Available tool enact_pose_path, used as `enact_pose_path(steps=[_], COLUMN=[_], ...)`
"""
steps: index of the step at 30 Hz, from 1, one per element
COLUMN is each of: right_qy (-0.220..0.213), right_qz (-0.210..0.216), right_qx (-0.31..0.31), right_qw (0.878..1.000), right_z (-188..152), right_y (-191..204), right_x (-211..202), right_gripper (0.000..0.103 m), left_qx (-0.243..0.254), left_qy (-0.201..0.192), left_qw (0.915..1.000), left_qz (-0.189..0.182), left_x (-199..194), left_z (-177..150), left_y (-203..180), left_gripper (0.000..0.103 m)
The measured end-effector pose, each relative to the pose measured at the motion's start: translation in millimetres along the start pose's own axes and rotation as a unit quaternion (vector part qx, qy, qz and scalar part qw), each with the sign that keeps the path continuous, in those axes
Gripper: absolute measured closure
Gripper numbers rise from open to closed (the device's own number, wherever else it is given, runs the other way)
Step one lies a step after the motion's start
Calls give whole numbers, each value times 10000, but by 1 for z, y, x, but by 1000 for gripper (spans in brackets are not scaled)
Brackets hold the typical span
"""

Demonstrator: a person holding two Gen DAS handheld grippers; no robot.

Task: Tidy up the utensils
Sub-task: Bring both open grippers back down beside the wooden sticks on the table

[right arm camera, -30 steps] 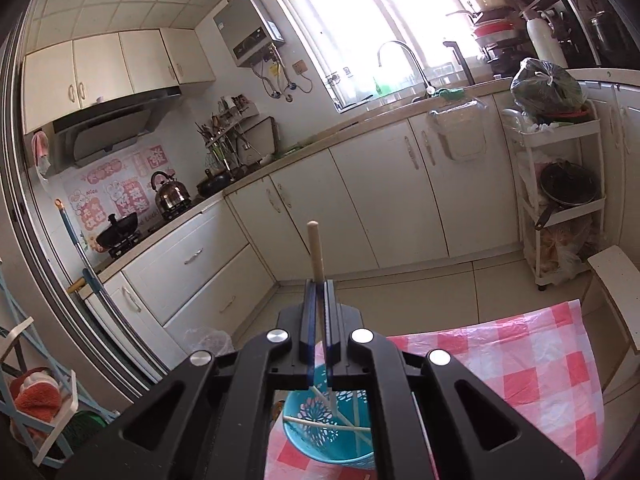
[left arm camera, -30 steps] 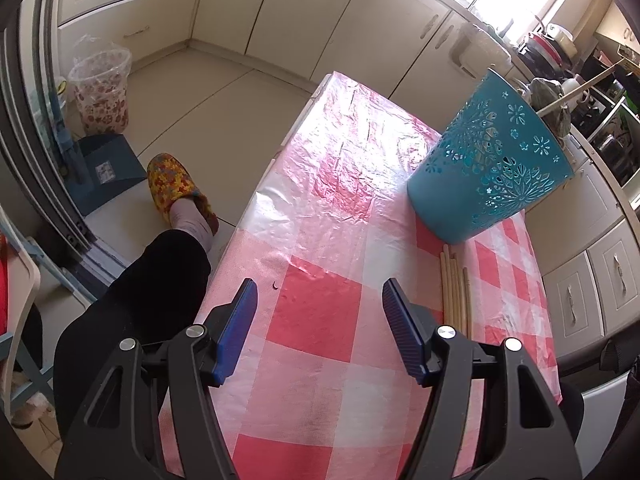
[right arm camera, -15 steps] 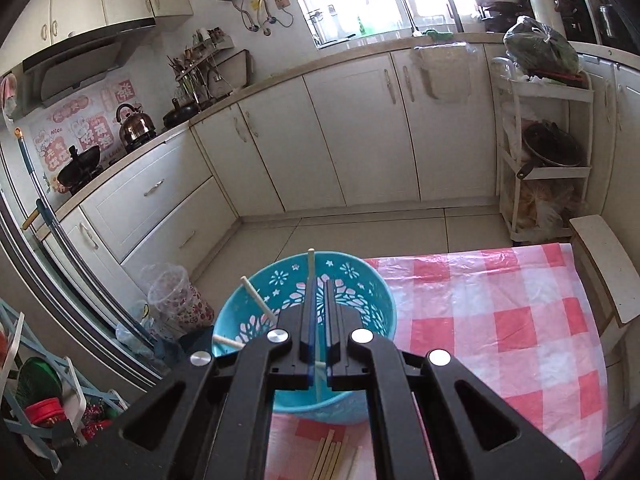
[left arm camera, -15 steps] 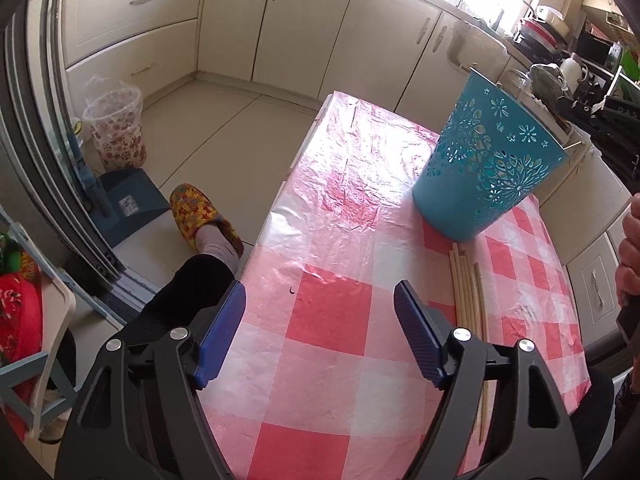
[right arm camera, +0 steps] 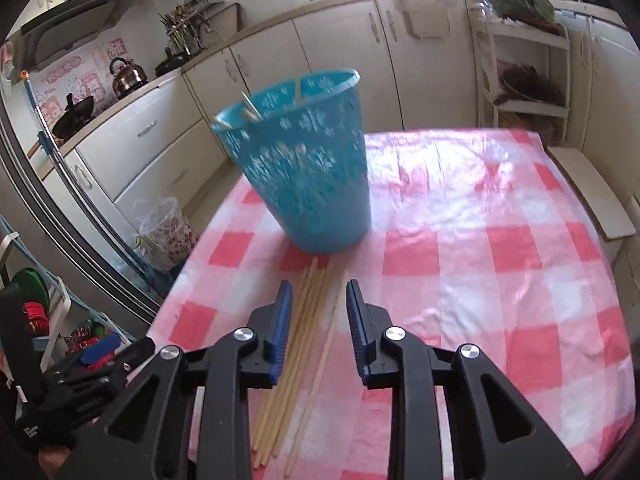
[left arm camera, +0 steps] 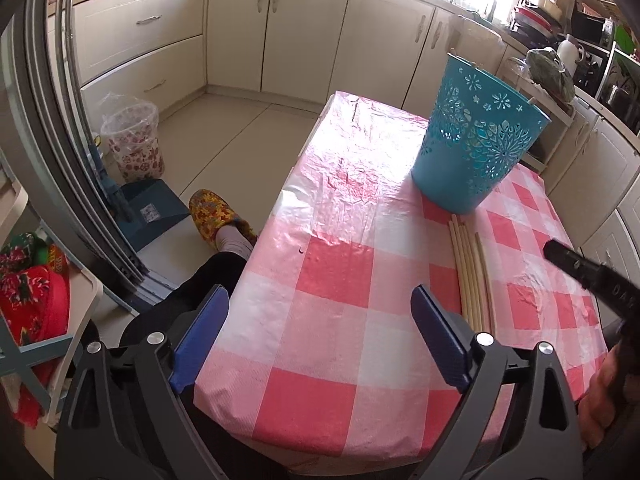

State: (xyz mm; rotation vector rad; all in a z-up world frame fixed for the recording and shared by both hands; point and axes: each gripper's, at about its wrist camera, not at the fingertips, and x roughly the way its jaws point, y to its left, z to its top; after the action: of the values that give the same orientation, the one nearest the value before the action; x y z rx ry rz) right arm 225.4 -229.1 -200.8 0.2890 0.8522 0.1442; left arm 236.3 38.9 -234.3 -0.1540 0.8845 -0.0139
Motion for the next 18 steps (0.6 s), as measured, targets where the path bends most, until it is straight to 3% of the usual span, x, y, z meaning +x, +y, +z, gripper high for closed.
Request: enact_pose_path(steps=[8, 18], right_qy=[244, 350], right_qz=[-307, -388], right_qx=[77, 75], right_qw=[9992, 9986], right_z=[-17, -31], right_y=[0, 3], right_x=[12, 16], right_gripper=[75, 75], left_qx=[-103, -187], left_qy=[41, 47], left_qw=[9999, 9998], left_qz=[-51, -96], left_x=[-7, -15], left_z=[-11, -16], left_y=[4, 9], left_gripper=[13, 11])
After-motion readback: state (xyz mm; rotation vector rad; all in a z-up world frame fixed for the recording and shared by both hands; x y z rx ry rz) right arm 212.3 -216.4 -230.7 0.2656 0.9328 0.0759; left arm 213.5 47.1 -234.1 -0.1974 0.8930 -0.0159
